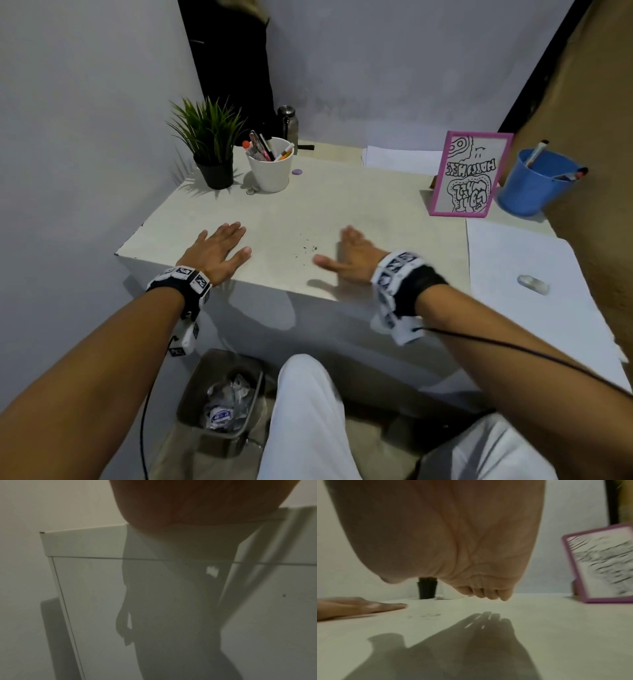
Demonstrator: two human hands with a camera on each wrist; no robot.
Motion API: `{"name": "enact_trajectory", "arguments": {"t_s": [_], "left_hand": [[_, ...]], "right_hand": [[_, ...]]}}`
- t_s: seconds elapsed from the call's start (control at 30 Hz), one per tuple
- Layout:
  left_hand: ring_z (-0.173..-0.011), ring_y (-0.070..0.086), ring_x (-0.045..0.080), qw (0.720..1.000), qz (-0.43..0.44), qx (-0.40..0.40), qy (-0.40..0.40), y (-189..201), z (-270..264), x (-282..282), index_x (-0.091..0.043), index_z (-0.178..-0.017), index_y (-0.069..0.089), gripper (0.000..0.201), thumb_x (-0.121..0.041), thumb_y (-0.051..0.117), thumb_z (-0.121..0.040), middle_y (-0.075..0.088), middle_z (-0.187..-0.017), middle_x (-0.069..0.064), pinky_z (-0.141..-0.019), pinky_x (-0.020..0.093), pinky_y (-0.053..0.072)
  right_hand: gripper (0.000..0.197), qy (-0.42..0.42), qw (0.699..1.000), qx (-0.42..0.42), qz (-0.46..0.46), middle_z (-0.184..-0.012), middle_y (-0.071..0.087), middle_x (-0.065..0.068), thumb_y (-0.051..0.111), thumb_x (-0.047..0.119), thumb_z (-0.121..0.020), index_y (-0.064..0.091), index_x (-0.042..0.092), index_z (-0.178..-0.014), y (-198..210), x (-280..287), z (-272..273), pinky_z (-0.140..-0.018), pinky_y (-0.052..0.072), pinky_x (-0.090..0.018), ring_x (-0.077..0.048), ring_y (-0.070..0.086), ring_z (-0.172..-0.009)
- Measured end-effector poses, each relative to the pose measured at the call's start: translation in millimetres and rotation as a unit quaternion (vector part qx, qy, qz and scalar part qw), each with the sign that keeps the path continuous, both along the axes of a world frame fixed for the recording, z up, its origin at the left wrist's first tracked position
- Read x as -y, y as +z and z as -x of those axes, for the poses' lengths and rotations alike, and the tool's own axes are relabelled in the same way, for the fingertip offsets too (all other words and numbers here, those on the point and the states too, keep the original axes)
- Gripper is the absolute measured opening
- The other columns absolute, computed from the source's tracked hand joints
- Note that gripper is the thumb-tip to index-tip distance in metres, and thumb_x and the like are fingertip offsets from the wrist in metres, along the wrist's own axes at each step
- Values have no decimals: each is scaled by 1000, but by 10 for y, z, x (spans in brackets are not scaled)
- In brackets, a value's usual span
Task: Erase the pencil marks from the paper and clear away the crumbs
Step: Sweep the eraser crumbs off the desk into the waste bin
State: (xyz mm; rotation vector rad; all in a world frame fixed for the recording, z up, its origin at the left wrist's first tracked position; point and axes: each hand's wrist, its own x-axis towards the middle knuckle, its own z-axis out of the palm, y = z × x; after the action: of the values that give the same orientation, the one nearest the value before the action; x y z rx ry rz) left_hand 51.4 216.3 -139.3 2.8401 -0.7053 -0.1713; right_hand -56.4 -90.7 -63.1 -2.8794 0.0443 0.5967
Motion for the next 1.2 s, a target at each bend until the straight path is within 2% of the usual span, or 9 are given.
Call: {"name": "enact_trajectory", "arguments": {"t_s": [0.1,0.23,0.43,0.57,0.7,0.83,1.07,1.13,1.2], "left_hand": [[-150,1,8,1000,-9,-1,-1,-3,-4,6,-31,-155,12,89,-79,5,-81,3,-162,-13,-121,41,0],[-150,1,8,1000,-10,-1,-2,-4,-13,20,-31,-156,11,90,-79,4,-80,3,-163,-12,-121,42,-1],[-150,2,8,1000,-6,-4,0,17,-9,8,-32,-155,12,89,-79,3,-80,4,-163,-12,-122,42,0],[-150,2,8,1000,-5,4,2,10,-5,13,-32,-155,12,90,-79,3,-80,4,-162,-12,-122,41,0],[-150,2,8,1000,-1,11,-1,5,-9,16,-32,-155,13,91,-81,1,-80,4,-162,-13,-122,41,0],[-149,2,7,1000,-1,12,4,4,-6,23,-31,-155,13,88,-77,4,-81,4,-162,-14,-122,40,-1],[-149,-1,7,1000,-4,-5,-5,12,-23,-10,-33,-155,10,84,-78,6,-84,2,-162,-13,-121,42,-2],[-149,-3,7,1000,-14,-24,-6,55,-17,15,-32,-156,7,90,-81,1,-80,0,-162,-13,-121,42,-3],[-149,-6,7,998,-22,-56,6,107,1,45,-30,-156,4,90,-79,1,-82,-5,-162,-12,-121,41,-4]], "right_hand": [[127,-93,989,-57,105,-164,-2,-22,22,92,-73,4,-3,-155,-40,487,212,-123,9,-50,-37,5,-152],[141,-97,990,-64,81,-161,-20,-21,24,100,-61,-14,1,-153,-276,183,260,-123,1,-52,-41,-10,-151],[110,95,994,-55,-25,-164,-14,-14,27,81,-85,-7,5,-157,-37,-578,-2,-125,1,-45,-31,-7,-153],[104,-2,1000,-8,-22,-164,-9,-18,30,73,-90,-5,1,-156,130,80,-348,-125,3,-45,-33,-2,-153],[119,-86,993,-37,72,-166,-1,-15,24,90,-76,4,6,-157,-115,476,-683,-123,6,-53,-33,5,-153],[139,-58,994,-53,76,-163,-21,-7,18,103,-54,-12,14,-156,-278,65,-791,-122,-4,-52,-35,-12,-152],[112,177,983,-48,28,-164,-16,-9,22,85,-81,-10,9,-157,-226,-575,-471,-124,0,-48,-30,-11,-153],[104,189,981,-39,-12,-165,-14,-9,23,80,-87,-7,9,-157,-104,-530,-331,-124,0,-46,-27,-8,-154],[104,130,991,-6,-37,-165,-13,-10,25,78,-87,-5,8,-157,16,-349,-225,-125,0,-44,-27,-7,-154]]}}
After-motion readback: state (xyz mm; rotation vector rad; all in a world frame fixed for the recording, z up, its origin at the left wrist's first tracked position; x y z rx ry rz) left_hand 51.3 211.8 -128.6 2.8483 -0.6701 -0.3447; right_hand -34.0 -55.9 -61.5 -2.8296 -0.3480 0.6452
